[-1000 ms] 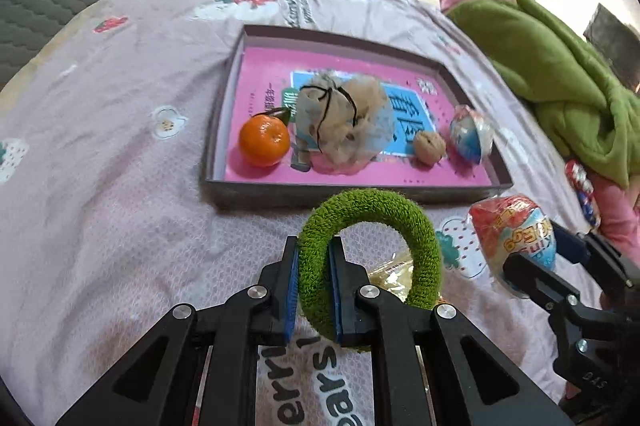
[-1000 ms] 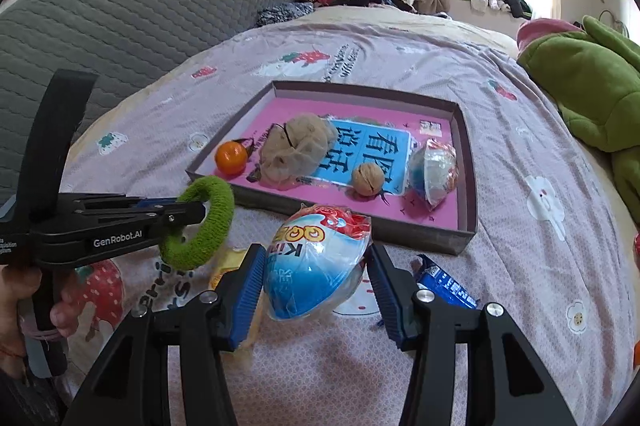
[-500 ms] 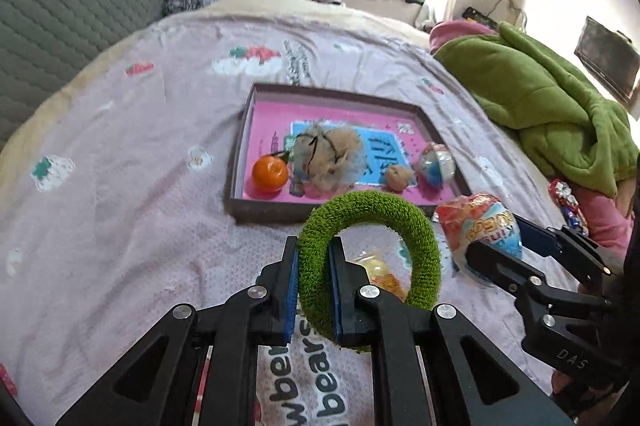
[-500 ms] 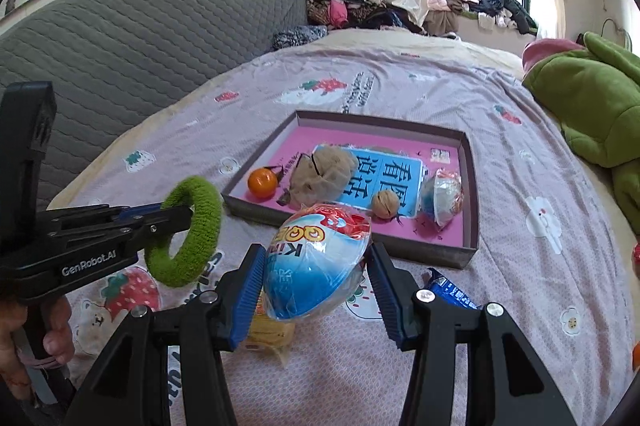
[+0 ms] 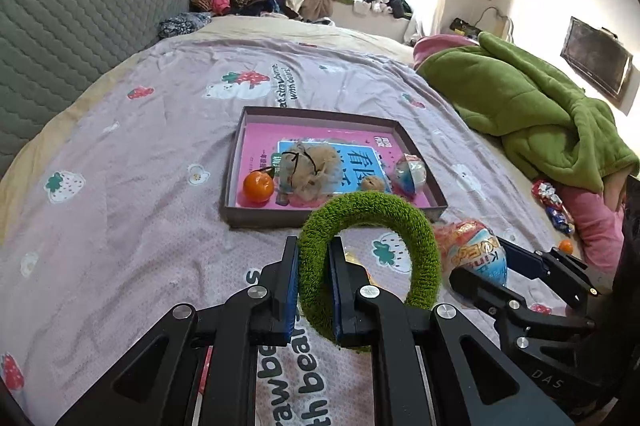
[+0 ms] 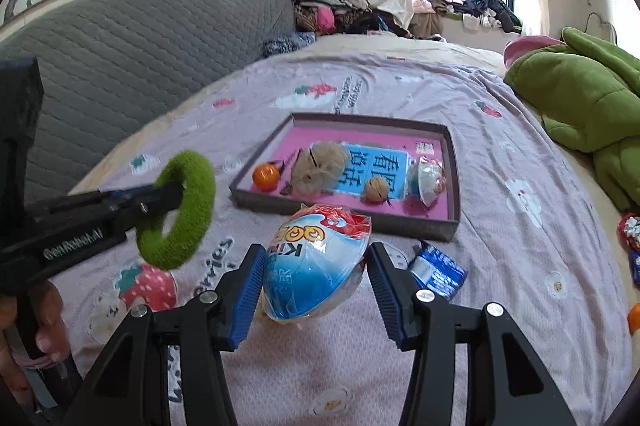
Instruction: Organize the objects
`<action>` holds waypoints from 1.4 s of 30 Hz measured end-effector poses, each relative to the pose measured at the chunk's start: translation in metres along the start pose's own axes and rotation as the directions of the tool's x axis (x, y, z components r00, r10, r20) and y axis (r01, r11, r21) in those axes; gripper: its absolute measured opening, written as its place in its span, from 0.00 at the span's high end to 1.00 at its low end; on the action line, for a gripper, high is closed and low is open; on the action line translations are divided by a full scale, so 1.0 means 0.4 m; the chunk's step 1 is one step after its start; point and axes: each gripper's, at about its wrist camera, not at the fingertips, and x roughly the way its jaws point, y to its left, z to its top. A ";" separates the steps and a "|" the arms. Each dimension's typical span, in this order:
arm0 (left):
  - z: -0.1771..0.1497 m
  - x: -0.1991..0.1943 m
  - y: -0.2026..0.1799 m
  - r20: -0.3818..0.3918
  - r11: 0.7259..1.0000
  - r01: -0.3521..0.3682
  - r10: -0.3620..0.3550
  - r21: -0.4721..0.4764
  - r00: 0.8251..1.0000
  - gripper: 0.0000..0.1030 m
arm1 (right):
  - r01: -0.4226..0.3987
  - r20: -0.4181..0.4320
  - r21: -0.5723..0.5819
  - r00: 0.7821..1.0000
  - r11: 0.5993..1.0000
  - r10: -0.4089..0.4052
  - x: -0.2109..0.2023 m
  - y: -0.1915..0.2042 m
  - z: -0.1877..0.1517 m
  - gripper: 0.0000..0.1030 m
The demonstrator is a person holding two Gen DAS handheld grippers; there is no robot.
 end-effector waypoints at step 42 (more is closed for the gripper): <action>0.090 -0.121 -0.013 0.119 0.994 -0.069 0.058 0.084 0.991 0.87 | 0.072 0.108 -0.017 0.992 0.997 -0.070 -0.112 -0.004 0.128 0.49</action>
